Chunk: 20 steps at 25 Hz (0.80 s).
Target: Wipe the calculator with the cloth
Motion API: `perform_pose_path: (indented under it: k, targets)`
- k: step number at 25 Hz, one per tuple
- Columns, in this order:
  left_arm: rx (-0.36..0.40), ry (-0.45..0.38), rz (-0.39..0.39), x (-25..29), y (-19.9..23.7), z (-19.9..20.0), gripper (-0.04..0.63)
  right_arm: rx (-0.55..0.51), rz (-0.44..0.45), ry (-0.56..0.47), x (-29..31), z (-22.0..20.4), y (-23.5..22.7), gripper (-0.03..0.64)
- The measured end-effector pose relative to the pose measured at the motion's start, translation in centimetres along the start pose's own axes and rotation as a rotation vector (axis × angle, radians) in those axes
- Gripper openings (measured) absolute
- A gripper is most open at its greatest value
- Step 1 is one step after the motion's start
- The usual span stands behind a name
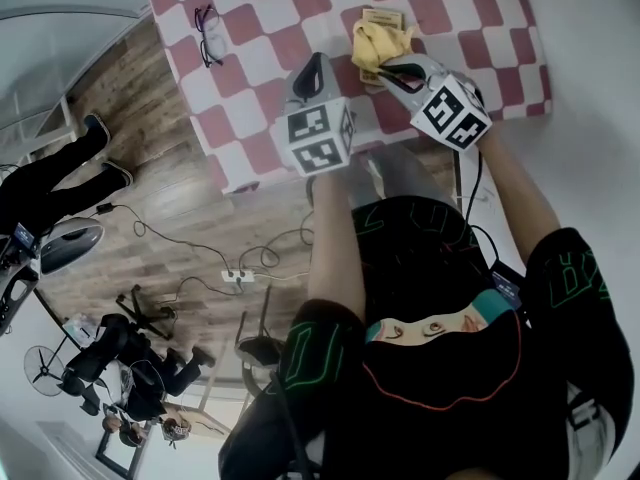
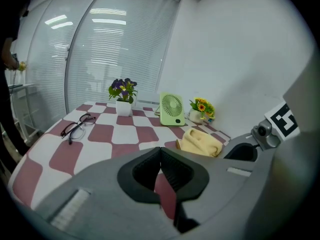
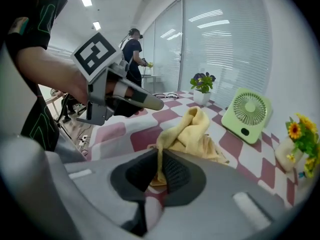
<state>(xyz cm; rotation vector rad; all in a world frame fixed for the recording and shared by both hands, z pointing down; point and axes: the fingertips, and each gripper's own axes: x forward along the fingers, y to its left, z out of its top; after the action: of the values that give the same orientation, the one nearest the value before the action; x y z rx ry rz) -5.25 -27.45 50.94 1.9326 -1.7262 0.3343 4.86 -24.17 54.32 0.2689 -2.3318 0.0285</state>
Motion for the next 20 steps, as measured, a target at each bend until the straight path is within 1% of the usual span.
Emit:
perform_pose_path:
  k: [7, 12, 15, 17, 20]
  targets:
    - [-0.012, -0.006, 0.025, -0.9, -0.3, -0.7, 0.011, -0.012, 0.043, -0.005, -0.6, -0.5, 2.4, 0.029]
    - [-0.014, -0.029, 0.038, -1.3, -1.0, -0.2, 0.011, -0.016, 0.144, -0.015, -1.2, -0.6, 4.5, 0.029]
    - [-0.015, -0.059, 0.055, -1.8, -1.0, 0.7, 0.011, 0.016, 0.182, -0.063, -2.1, 0.8, 4.7, 0.029]
    - [-0.016, -0.085, 0.066, -2.0, -1.1, 1.6, 0.011, 0.057, 0.163, -0.117, -3.0, 2.3, 3.8, 0.029]
    - [-0.018, -0.122, 0.080, -2.4, -1.6, 2.9, 0.011, 0.113, 0.080, -0.196, -4.8, 4.4, 1.0, 0.029]
